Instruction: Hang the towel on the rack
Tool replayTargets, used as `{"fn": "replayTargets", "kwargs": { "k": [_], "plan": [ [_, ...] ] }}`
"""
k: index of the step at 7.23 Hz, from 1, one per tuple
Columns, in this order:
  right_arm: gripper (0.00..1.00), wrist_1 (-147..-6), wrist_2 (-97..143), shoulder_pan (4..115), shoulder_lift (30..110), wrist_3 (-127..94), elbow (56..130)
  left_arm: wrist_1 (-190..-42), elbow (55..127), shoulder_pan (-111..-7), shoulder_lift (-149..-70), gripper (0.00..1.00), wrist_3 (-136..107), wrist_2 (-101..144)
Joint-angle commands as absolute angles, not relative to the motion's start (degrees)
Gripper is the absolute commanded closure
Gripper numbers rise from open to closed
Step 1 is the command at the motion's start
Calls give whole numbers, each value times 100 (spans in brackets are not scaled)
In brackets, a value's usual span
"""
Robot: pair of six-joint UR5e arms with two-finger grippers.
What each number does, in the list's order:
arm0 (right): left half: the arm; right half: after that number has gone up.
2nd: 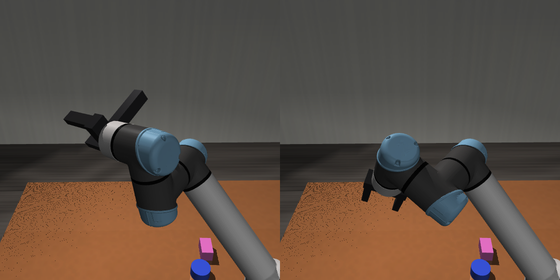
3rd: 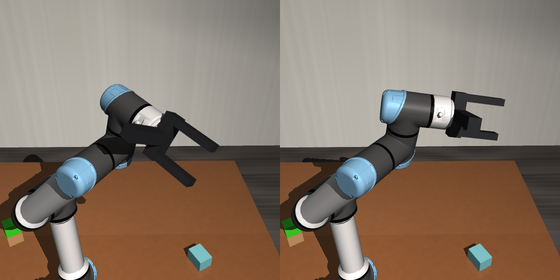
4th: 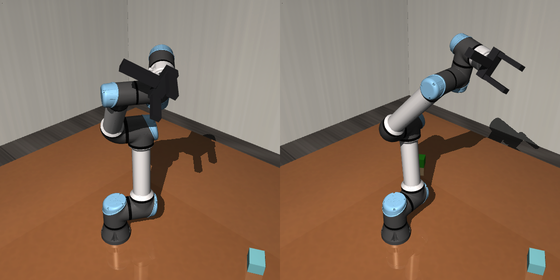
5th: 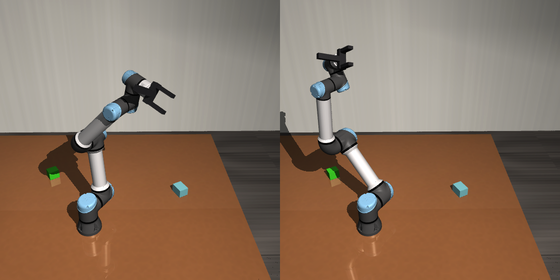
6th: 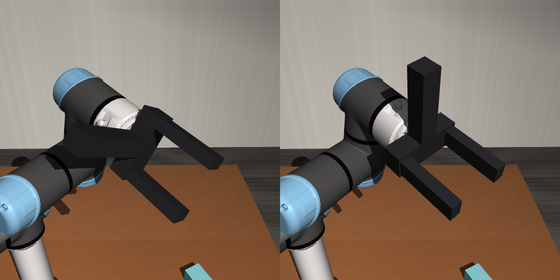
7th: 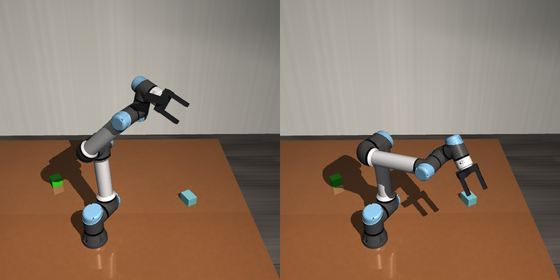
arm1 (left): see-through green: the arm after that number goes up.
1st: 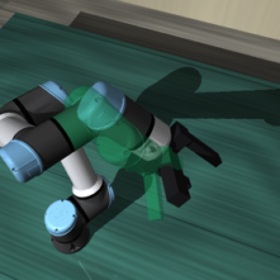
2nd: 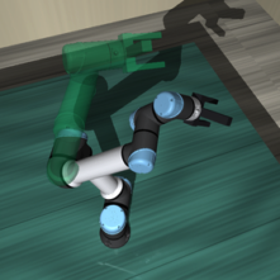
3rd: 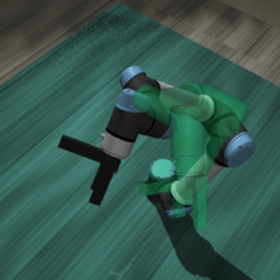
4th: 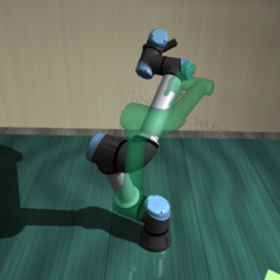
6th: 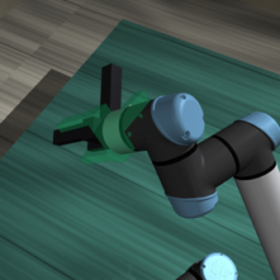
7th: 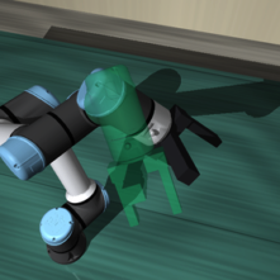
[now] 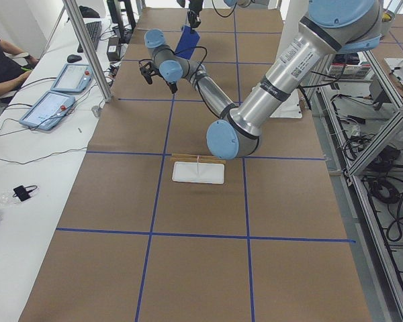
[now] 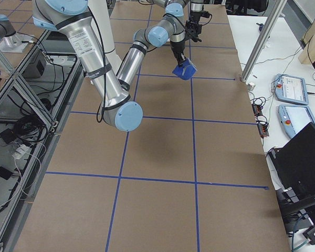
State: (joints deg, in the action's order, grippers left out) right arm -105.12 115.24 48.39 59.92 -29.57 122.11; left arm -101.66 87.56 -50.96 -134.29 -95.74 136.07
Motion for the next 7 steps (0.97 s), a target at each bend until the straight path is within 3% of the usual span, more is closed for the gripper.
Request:
{"fn": "replayTargets", "kwargs": {
  "k": [1, 7],
  "plan": [
    [100, -9812, 10920, 4380, 5985, -3032, 12217, -10616, 8604, -4590, -13675, 2, -10150, 13177],
    [100, -9527, 10056, 3622, 6003, -3392, 12436, -11144, 8201, -4271, -14484, 2, -10890, 13122]
  ]
}}
